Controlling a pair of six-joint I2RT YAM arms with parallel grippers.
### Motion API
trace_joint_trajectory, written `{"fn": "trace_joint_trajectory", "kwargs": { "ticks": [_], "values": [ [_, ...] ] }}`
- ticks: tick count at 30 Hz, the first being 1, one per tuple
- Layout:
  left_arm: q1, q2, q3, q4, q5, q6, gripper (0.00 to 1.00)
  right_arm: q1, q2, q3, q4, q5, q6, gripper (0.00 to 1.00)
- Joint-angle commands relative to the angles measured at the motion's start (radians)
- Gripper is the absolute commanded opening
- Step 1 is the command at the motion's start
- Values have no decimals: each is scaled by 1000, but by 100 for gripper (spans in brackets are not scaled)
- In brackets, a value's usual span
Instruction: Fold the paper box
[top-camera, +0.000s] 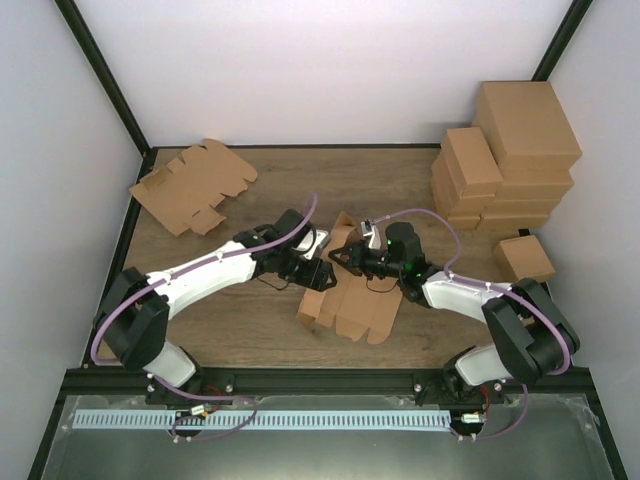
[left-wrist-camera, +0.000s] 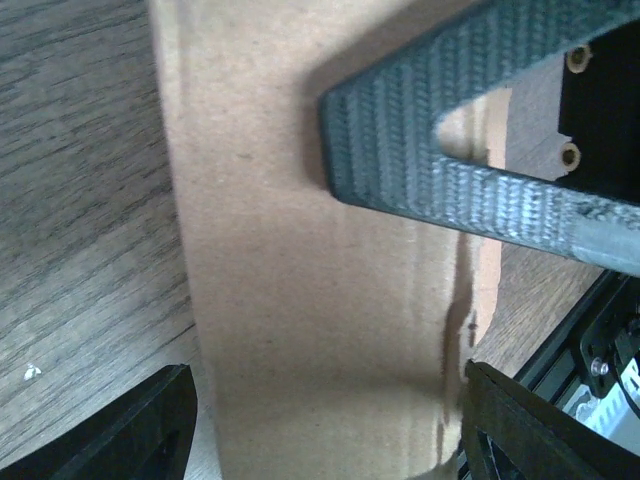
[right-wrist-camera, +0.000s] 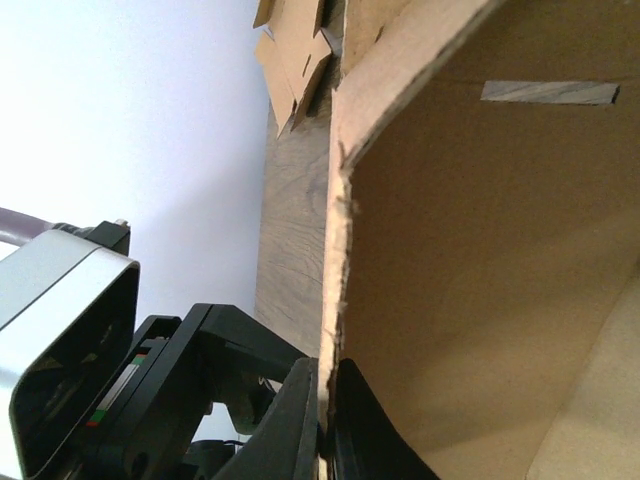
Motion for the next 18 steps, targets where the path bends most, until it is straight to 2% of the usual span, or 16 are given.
{"fn": "trace_joint_trajectory", "kwargs": {
  "ticks": [1, 13, 18],
  "values": [
    [-10, 3, 21, 3, 20, 28, 73, 9, 13, 28, 20, -6, -9, 1],
    [-11, 11, 48, -48, -26, 50, 55, 9, 32, 40, 20, -11, -17, 7],
    [-10, 22, 57, -63, -33, 57, 53, 10, 30, 40, 12, -10, -19, 11]
  ]
}}
